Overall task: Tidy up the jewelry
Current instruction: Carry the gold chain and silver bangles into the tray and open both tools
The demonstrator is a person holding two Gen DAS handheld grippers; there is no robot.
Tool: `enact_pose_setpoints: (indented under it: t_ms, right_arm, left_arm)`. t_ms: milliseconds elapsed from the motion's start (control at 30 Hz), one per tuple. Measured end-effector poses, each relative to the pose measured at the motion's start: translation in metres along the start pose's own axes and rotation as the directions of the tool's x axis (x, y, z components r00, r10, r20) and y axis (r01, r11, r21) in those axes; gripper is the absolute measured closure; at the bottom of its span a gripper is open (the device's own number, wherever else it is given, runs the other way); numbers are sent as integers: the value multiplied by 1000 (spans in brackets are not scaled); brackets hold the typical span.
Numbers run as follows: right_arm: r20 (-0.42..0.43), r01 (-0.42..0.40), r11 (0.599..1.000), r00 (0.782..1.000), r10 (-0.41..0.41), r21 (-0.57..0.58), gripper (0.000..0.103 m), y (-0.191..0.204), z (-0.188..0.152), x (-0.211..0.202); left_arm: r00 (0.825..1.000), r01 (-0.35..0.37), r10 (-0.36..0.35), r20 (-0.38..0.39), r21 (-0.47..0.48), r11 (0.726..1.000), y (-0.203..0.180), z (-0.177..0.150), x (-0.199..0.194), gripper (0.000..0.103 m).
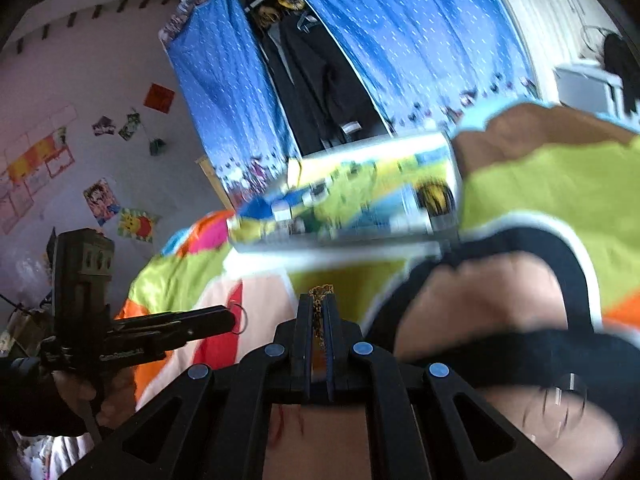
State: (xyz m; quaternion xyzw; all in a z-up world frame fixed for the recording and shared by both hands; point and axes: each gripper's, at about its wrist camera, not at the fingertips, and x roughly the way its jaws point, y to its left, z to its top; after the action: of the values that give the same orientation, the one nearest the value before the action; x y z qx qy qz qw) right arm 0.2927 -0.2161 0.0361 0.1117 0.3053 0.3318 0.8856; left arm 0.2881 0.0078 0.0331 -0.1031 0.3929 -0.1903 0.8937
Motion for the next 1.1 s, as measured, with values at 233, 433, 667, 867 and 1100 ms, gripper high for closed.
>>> enact_pose_setpoints:
  t_ms: [233, 433, 667, 867, 1100]
  right_arm:
    - [96, -81, 997, 992, 79, 16, 98, -16, 72, 31]
    - [162, -90, 996, 983, 89, -2, 98, -28, 113, 66]
    - [130, -92, 993, 988, 82, 69, 98, -62, 94, 99]
    - [66, -19, 998, 998, 15, 63, 97, -78, 69, 110]
    - [40, 85, 996, 996, -83, -39, 96, -71, 58, 110]
  left_arm:
    - [996, -48, 47, 78, 11, 999, 9, 77, 20, 79]
    - [993, -64, 69, 95, -56, 996, 31, 118, 49, 79]
    - [999, -33, 36, 15, -201, 979, 63, 130, 86, 79]
    - [996, -94, 92, -20, -179, 979, 65, 121, 105, 79]
    - [979, -203, 199, -50, -90, 975, 52, 111, 120, 78]
